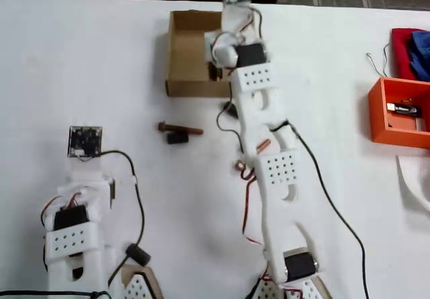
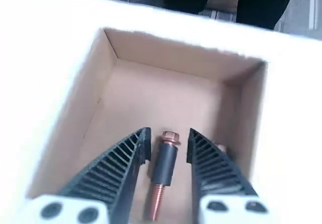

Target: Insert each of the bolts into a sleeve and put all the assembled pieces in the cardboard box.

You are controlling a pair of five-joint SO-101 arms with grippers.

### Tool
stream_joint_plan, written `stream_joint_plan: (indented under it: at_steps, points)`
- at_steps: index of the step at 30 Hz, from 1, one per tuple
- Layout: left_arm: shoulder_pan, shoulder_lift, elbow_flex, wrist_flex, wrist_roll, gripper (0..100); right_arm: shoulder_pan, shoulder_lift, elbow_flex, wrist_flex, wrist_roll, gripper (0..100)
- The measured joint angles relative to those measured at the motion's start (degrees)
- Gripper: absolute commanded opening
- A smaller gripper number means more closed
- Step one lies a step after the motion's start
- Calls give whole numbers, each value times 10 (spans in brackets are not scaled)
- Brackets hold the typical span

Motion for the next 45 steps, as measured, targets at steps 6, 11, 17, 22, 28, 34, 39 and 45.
stream_joint_plan:
  at_steps: [6,11,17,22,28,34,39,45]
  points:
    - [0,0,0,0,0,128,3,-33,-61,116,4,102]
    - [-1,0,0,0,0,128,2,-34,-64,200,4,103]
    - [-1,0,0,0,0,128,2,-40,-64,274,14,101]
    - [-1,0,0,0,0,128,-4,-95,-50,280,80,101]
    - [-1,0,0,0,0,128,-36,-229,125,280,117,102]
    - [-1,0,0,0,0,128,-34,-432,466,270,149,104]
    - [-1,0,0,0,0,128,-15,-458,701,131,331,105]
    - [0,0,0,0,0,128,-12,-413,750,21,446,114]
